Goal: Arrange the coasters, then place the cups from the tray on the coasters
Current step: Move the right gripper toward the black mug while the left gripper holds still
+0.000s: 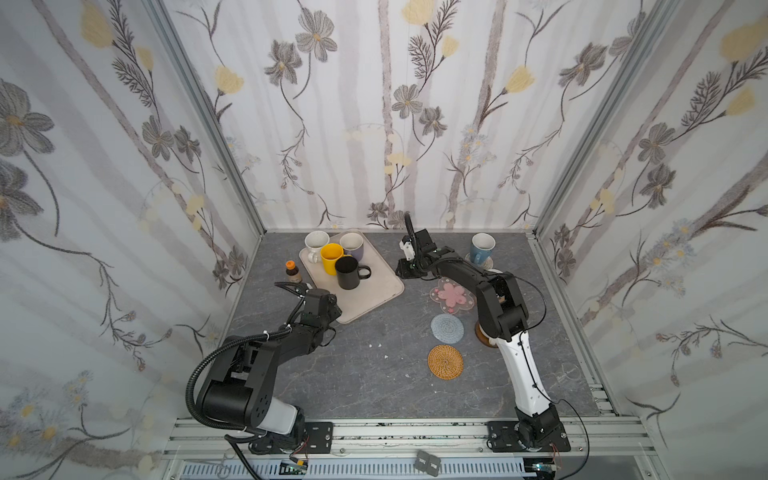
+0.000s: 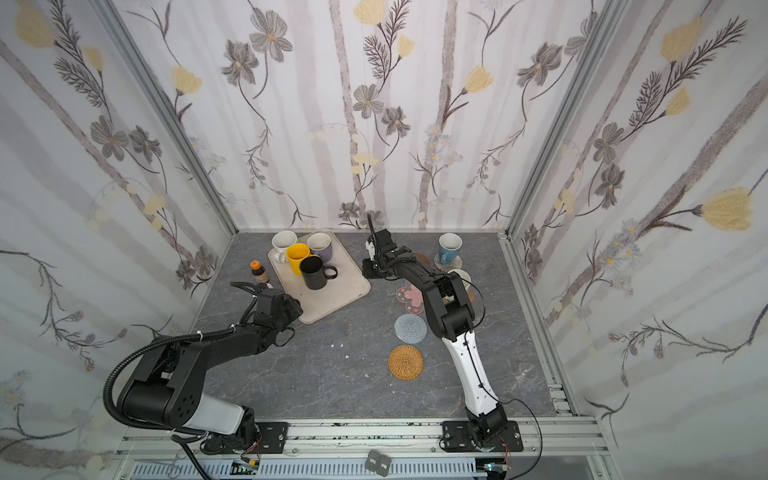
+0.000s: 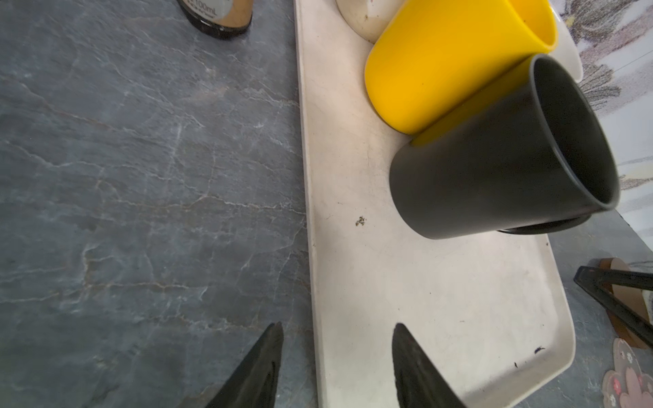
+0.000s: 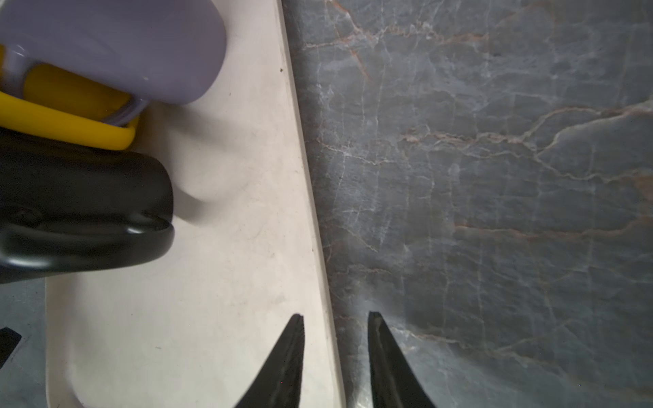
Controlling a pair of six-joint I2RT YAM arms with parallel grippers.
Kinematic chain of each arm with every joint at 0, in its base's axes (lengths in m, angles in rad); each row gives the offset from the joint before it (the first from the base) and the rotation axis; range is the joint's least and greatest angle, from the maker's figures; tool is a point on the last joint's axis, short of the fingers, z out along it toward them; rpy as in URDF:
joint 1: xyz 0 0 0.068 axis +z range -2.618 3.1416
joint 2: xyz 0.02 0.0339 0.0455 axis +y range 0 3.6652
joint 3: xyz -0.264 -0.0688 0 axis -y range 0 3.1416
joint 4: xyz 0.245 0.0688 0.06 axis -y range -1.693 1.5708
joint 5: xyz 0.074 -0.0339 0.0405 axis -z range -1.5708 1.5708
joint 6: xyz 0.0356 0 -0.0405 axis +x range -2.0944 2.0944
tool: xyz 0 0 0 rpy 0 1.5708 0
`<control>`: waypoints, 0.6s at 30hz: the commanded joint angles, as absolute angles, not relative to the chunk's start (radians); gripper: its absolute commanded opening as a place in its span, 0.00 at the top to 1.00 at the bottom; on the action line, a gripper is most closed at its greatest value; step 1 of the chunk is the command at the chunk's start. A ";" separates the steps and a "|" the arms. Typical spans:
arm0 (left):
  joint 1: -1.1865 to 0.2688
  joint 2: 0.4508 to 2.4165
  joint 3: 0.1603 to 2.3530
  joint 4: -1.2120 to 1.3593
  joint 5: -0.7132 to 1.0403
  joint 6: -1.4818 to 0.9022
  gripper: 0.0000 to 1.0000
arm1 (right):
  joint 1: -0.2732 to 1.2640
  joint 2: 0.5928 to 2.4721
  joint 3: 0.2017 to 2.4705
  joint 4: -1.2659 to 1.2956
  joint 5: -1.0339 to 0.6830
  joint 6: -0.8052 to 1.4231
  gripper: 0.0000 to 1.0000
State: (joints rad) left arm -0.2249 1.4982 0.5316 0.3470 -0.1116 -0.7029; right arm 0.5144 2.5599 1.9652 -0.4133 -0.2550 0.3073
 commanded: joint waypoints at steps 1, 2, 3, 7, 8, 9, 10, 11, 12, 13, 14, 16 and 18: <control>-0.221 1.525 0.552 0.401 -0.095 -0.709 0.50 | 0.523 2.556 1.961 -0.410 -0.250 0.321 0.68; -0.219 1.533 0.556 0.405 -0.093 -0.709 0.50 | 0.523 2.556 1.962 -0.416 -0.246 0.321 0.68; -0.220 1.541 0.561 0.407 -0.091 -0.709 0.51 | 0.525 2.554 1.960 -0.421 -0.244 0.319 0.68; -0.213 1.585 0.576 0.414 -0.068 -0.711 0.50 | 0.533 2.547 1.956 -0.449 -0.250 0.315 0.68; -0.212 1.599 0.582 0.414 -0.060 -0.713 0.50 | 0.534 2.544 1.951 -0.451 -0.260 0.314 0.68; -0.212 1.610 0.586 0.414 -0.054 -0.716 0.50 | 0.534 2.541 1.948 -0.451 -0.272 0.315 0.69; -0.212 1.624 0.589 0.414 -0.046 -0.719 0.50 | 0.535 2.540 1.943 -0.453 -0.283 0.314 0.69; -0.211 1.637 0.592 0.416 -0.040 -0.722 0.51 | 0.535 2.539 1.940 -0.454 -0.291 0.316 0.71; -0.212 1.645 0.596 0.417 -0.034 -0.725 0.51 | 0.535 2.539 1.937 -0.454 -0.297 0.317 0.71; -0.212 1.658 0.599 0.418 -0.030 -0.727 0.51 | 0.535 2.540 1.934 -0.454 -0.301 0.319 0.72; -0.211 1.669 0.604 0.420 -0.024 -0.729 0.52 | 0.536 2.540 1.931 -0.454 -0.307 0.321 0.73; -0.212 1.685 0.610 0.421 -0.015 -0.730 0.54 | 0.535 2.542 1.927 -0.453 -0.317 0.324 0.74; -0.211 1.696 0.612 0.427 -0.009 -0.731 0.56 | 0.537 2.540 1.922 -0.451 -0.322 0.324 0.75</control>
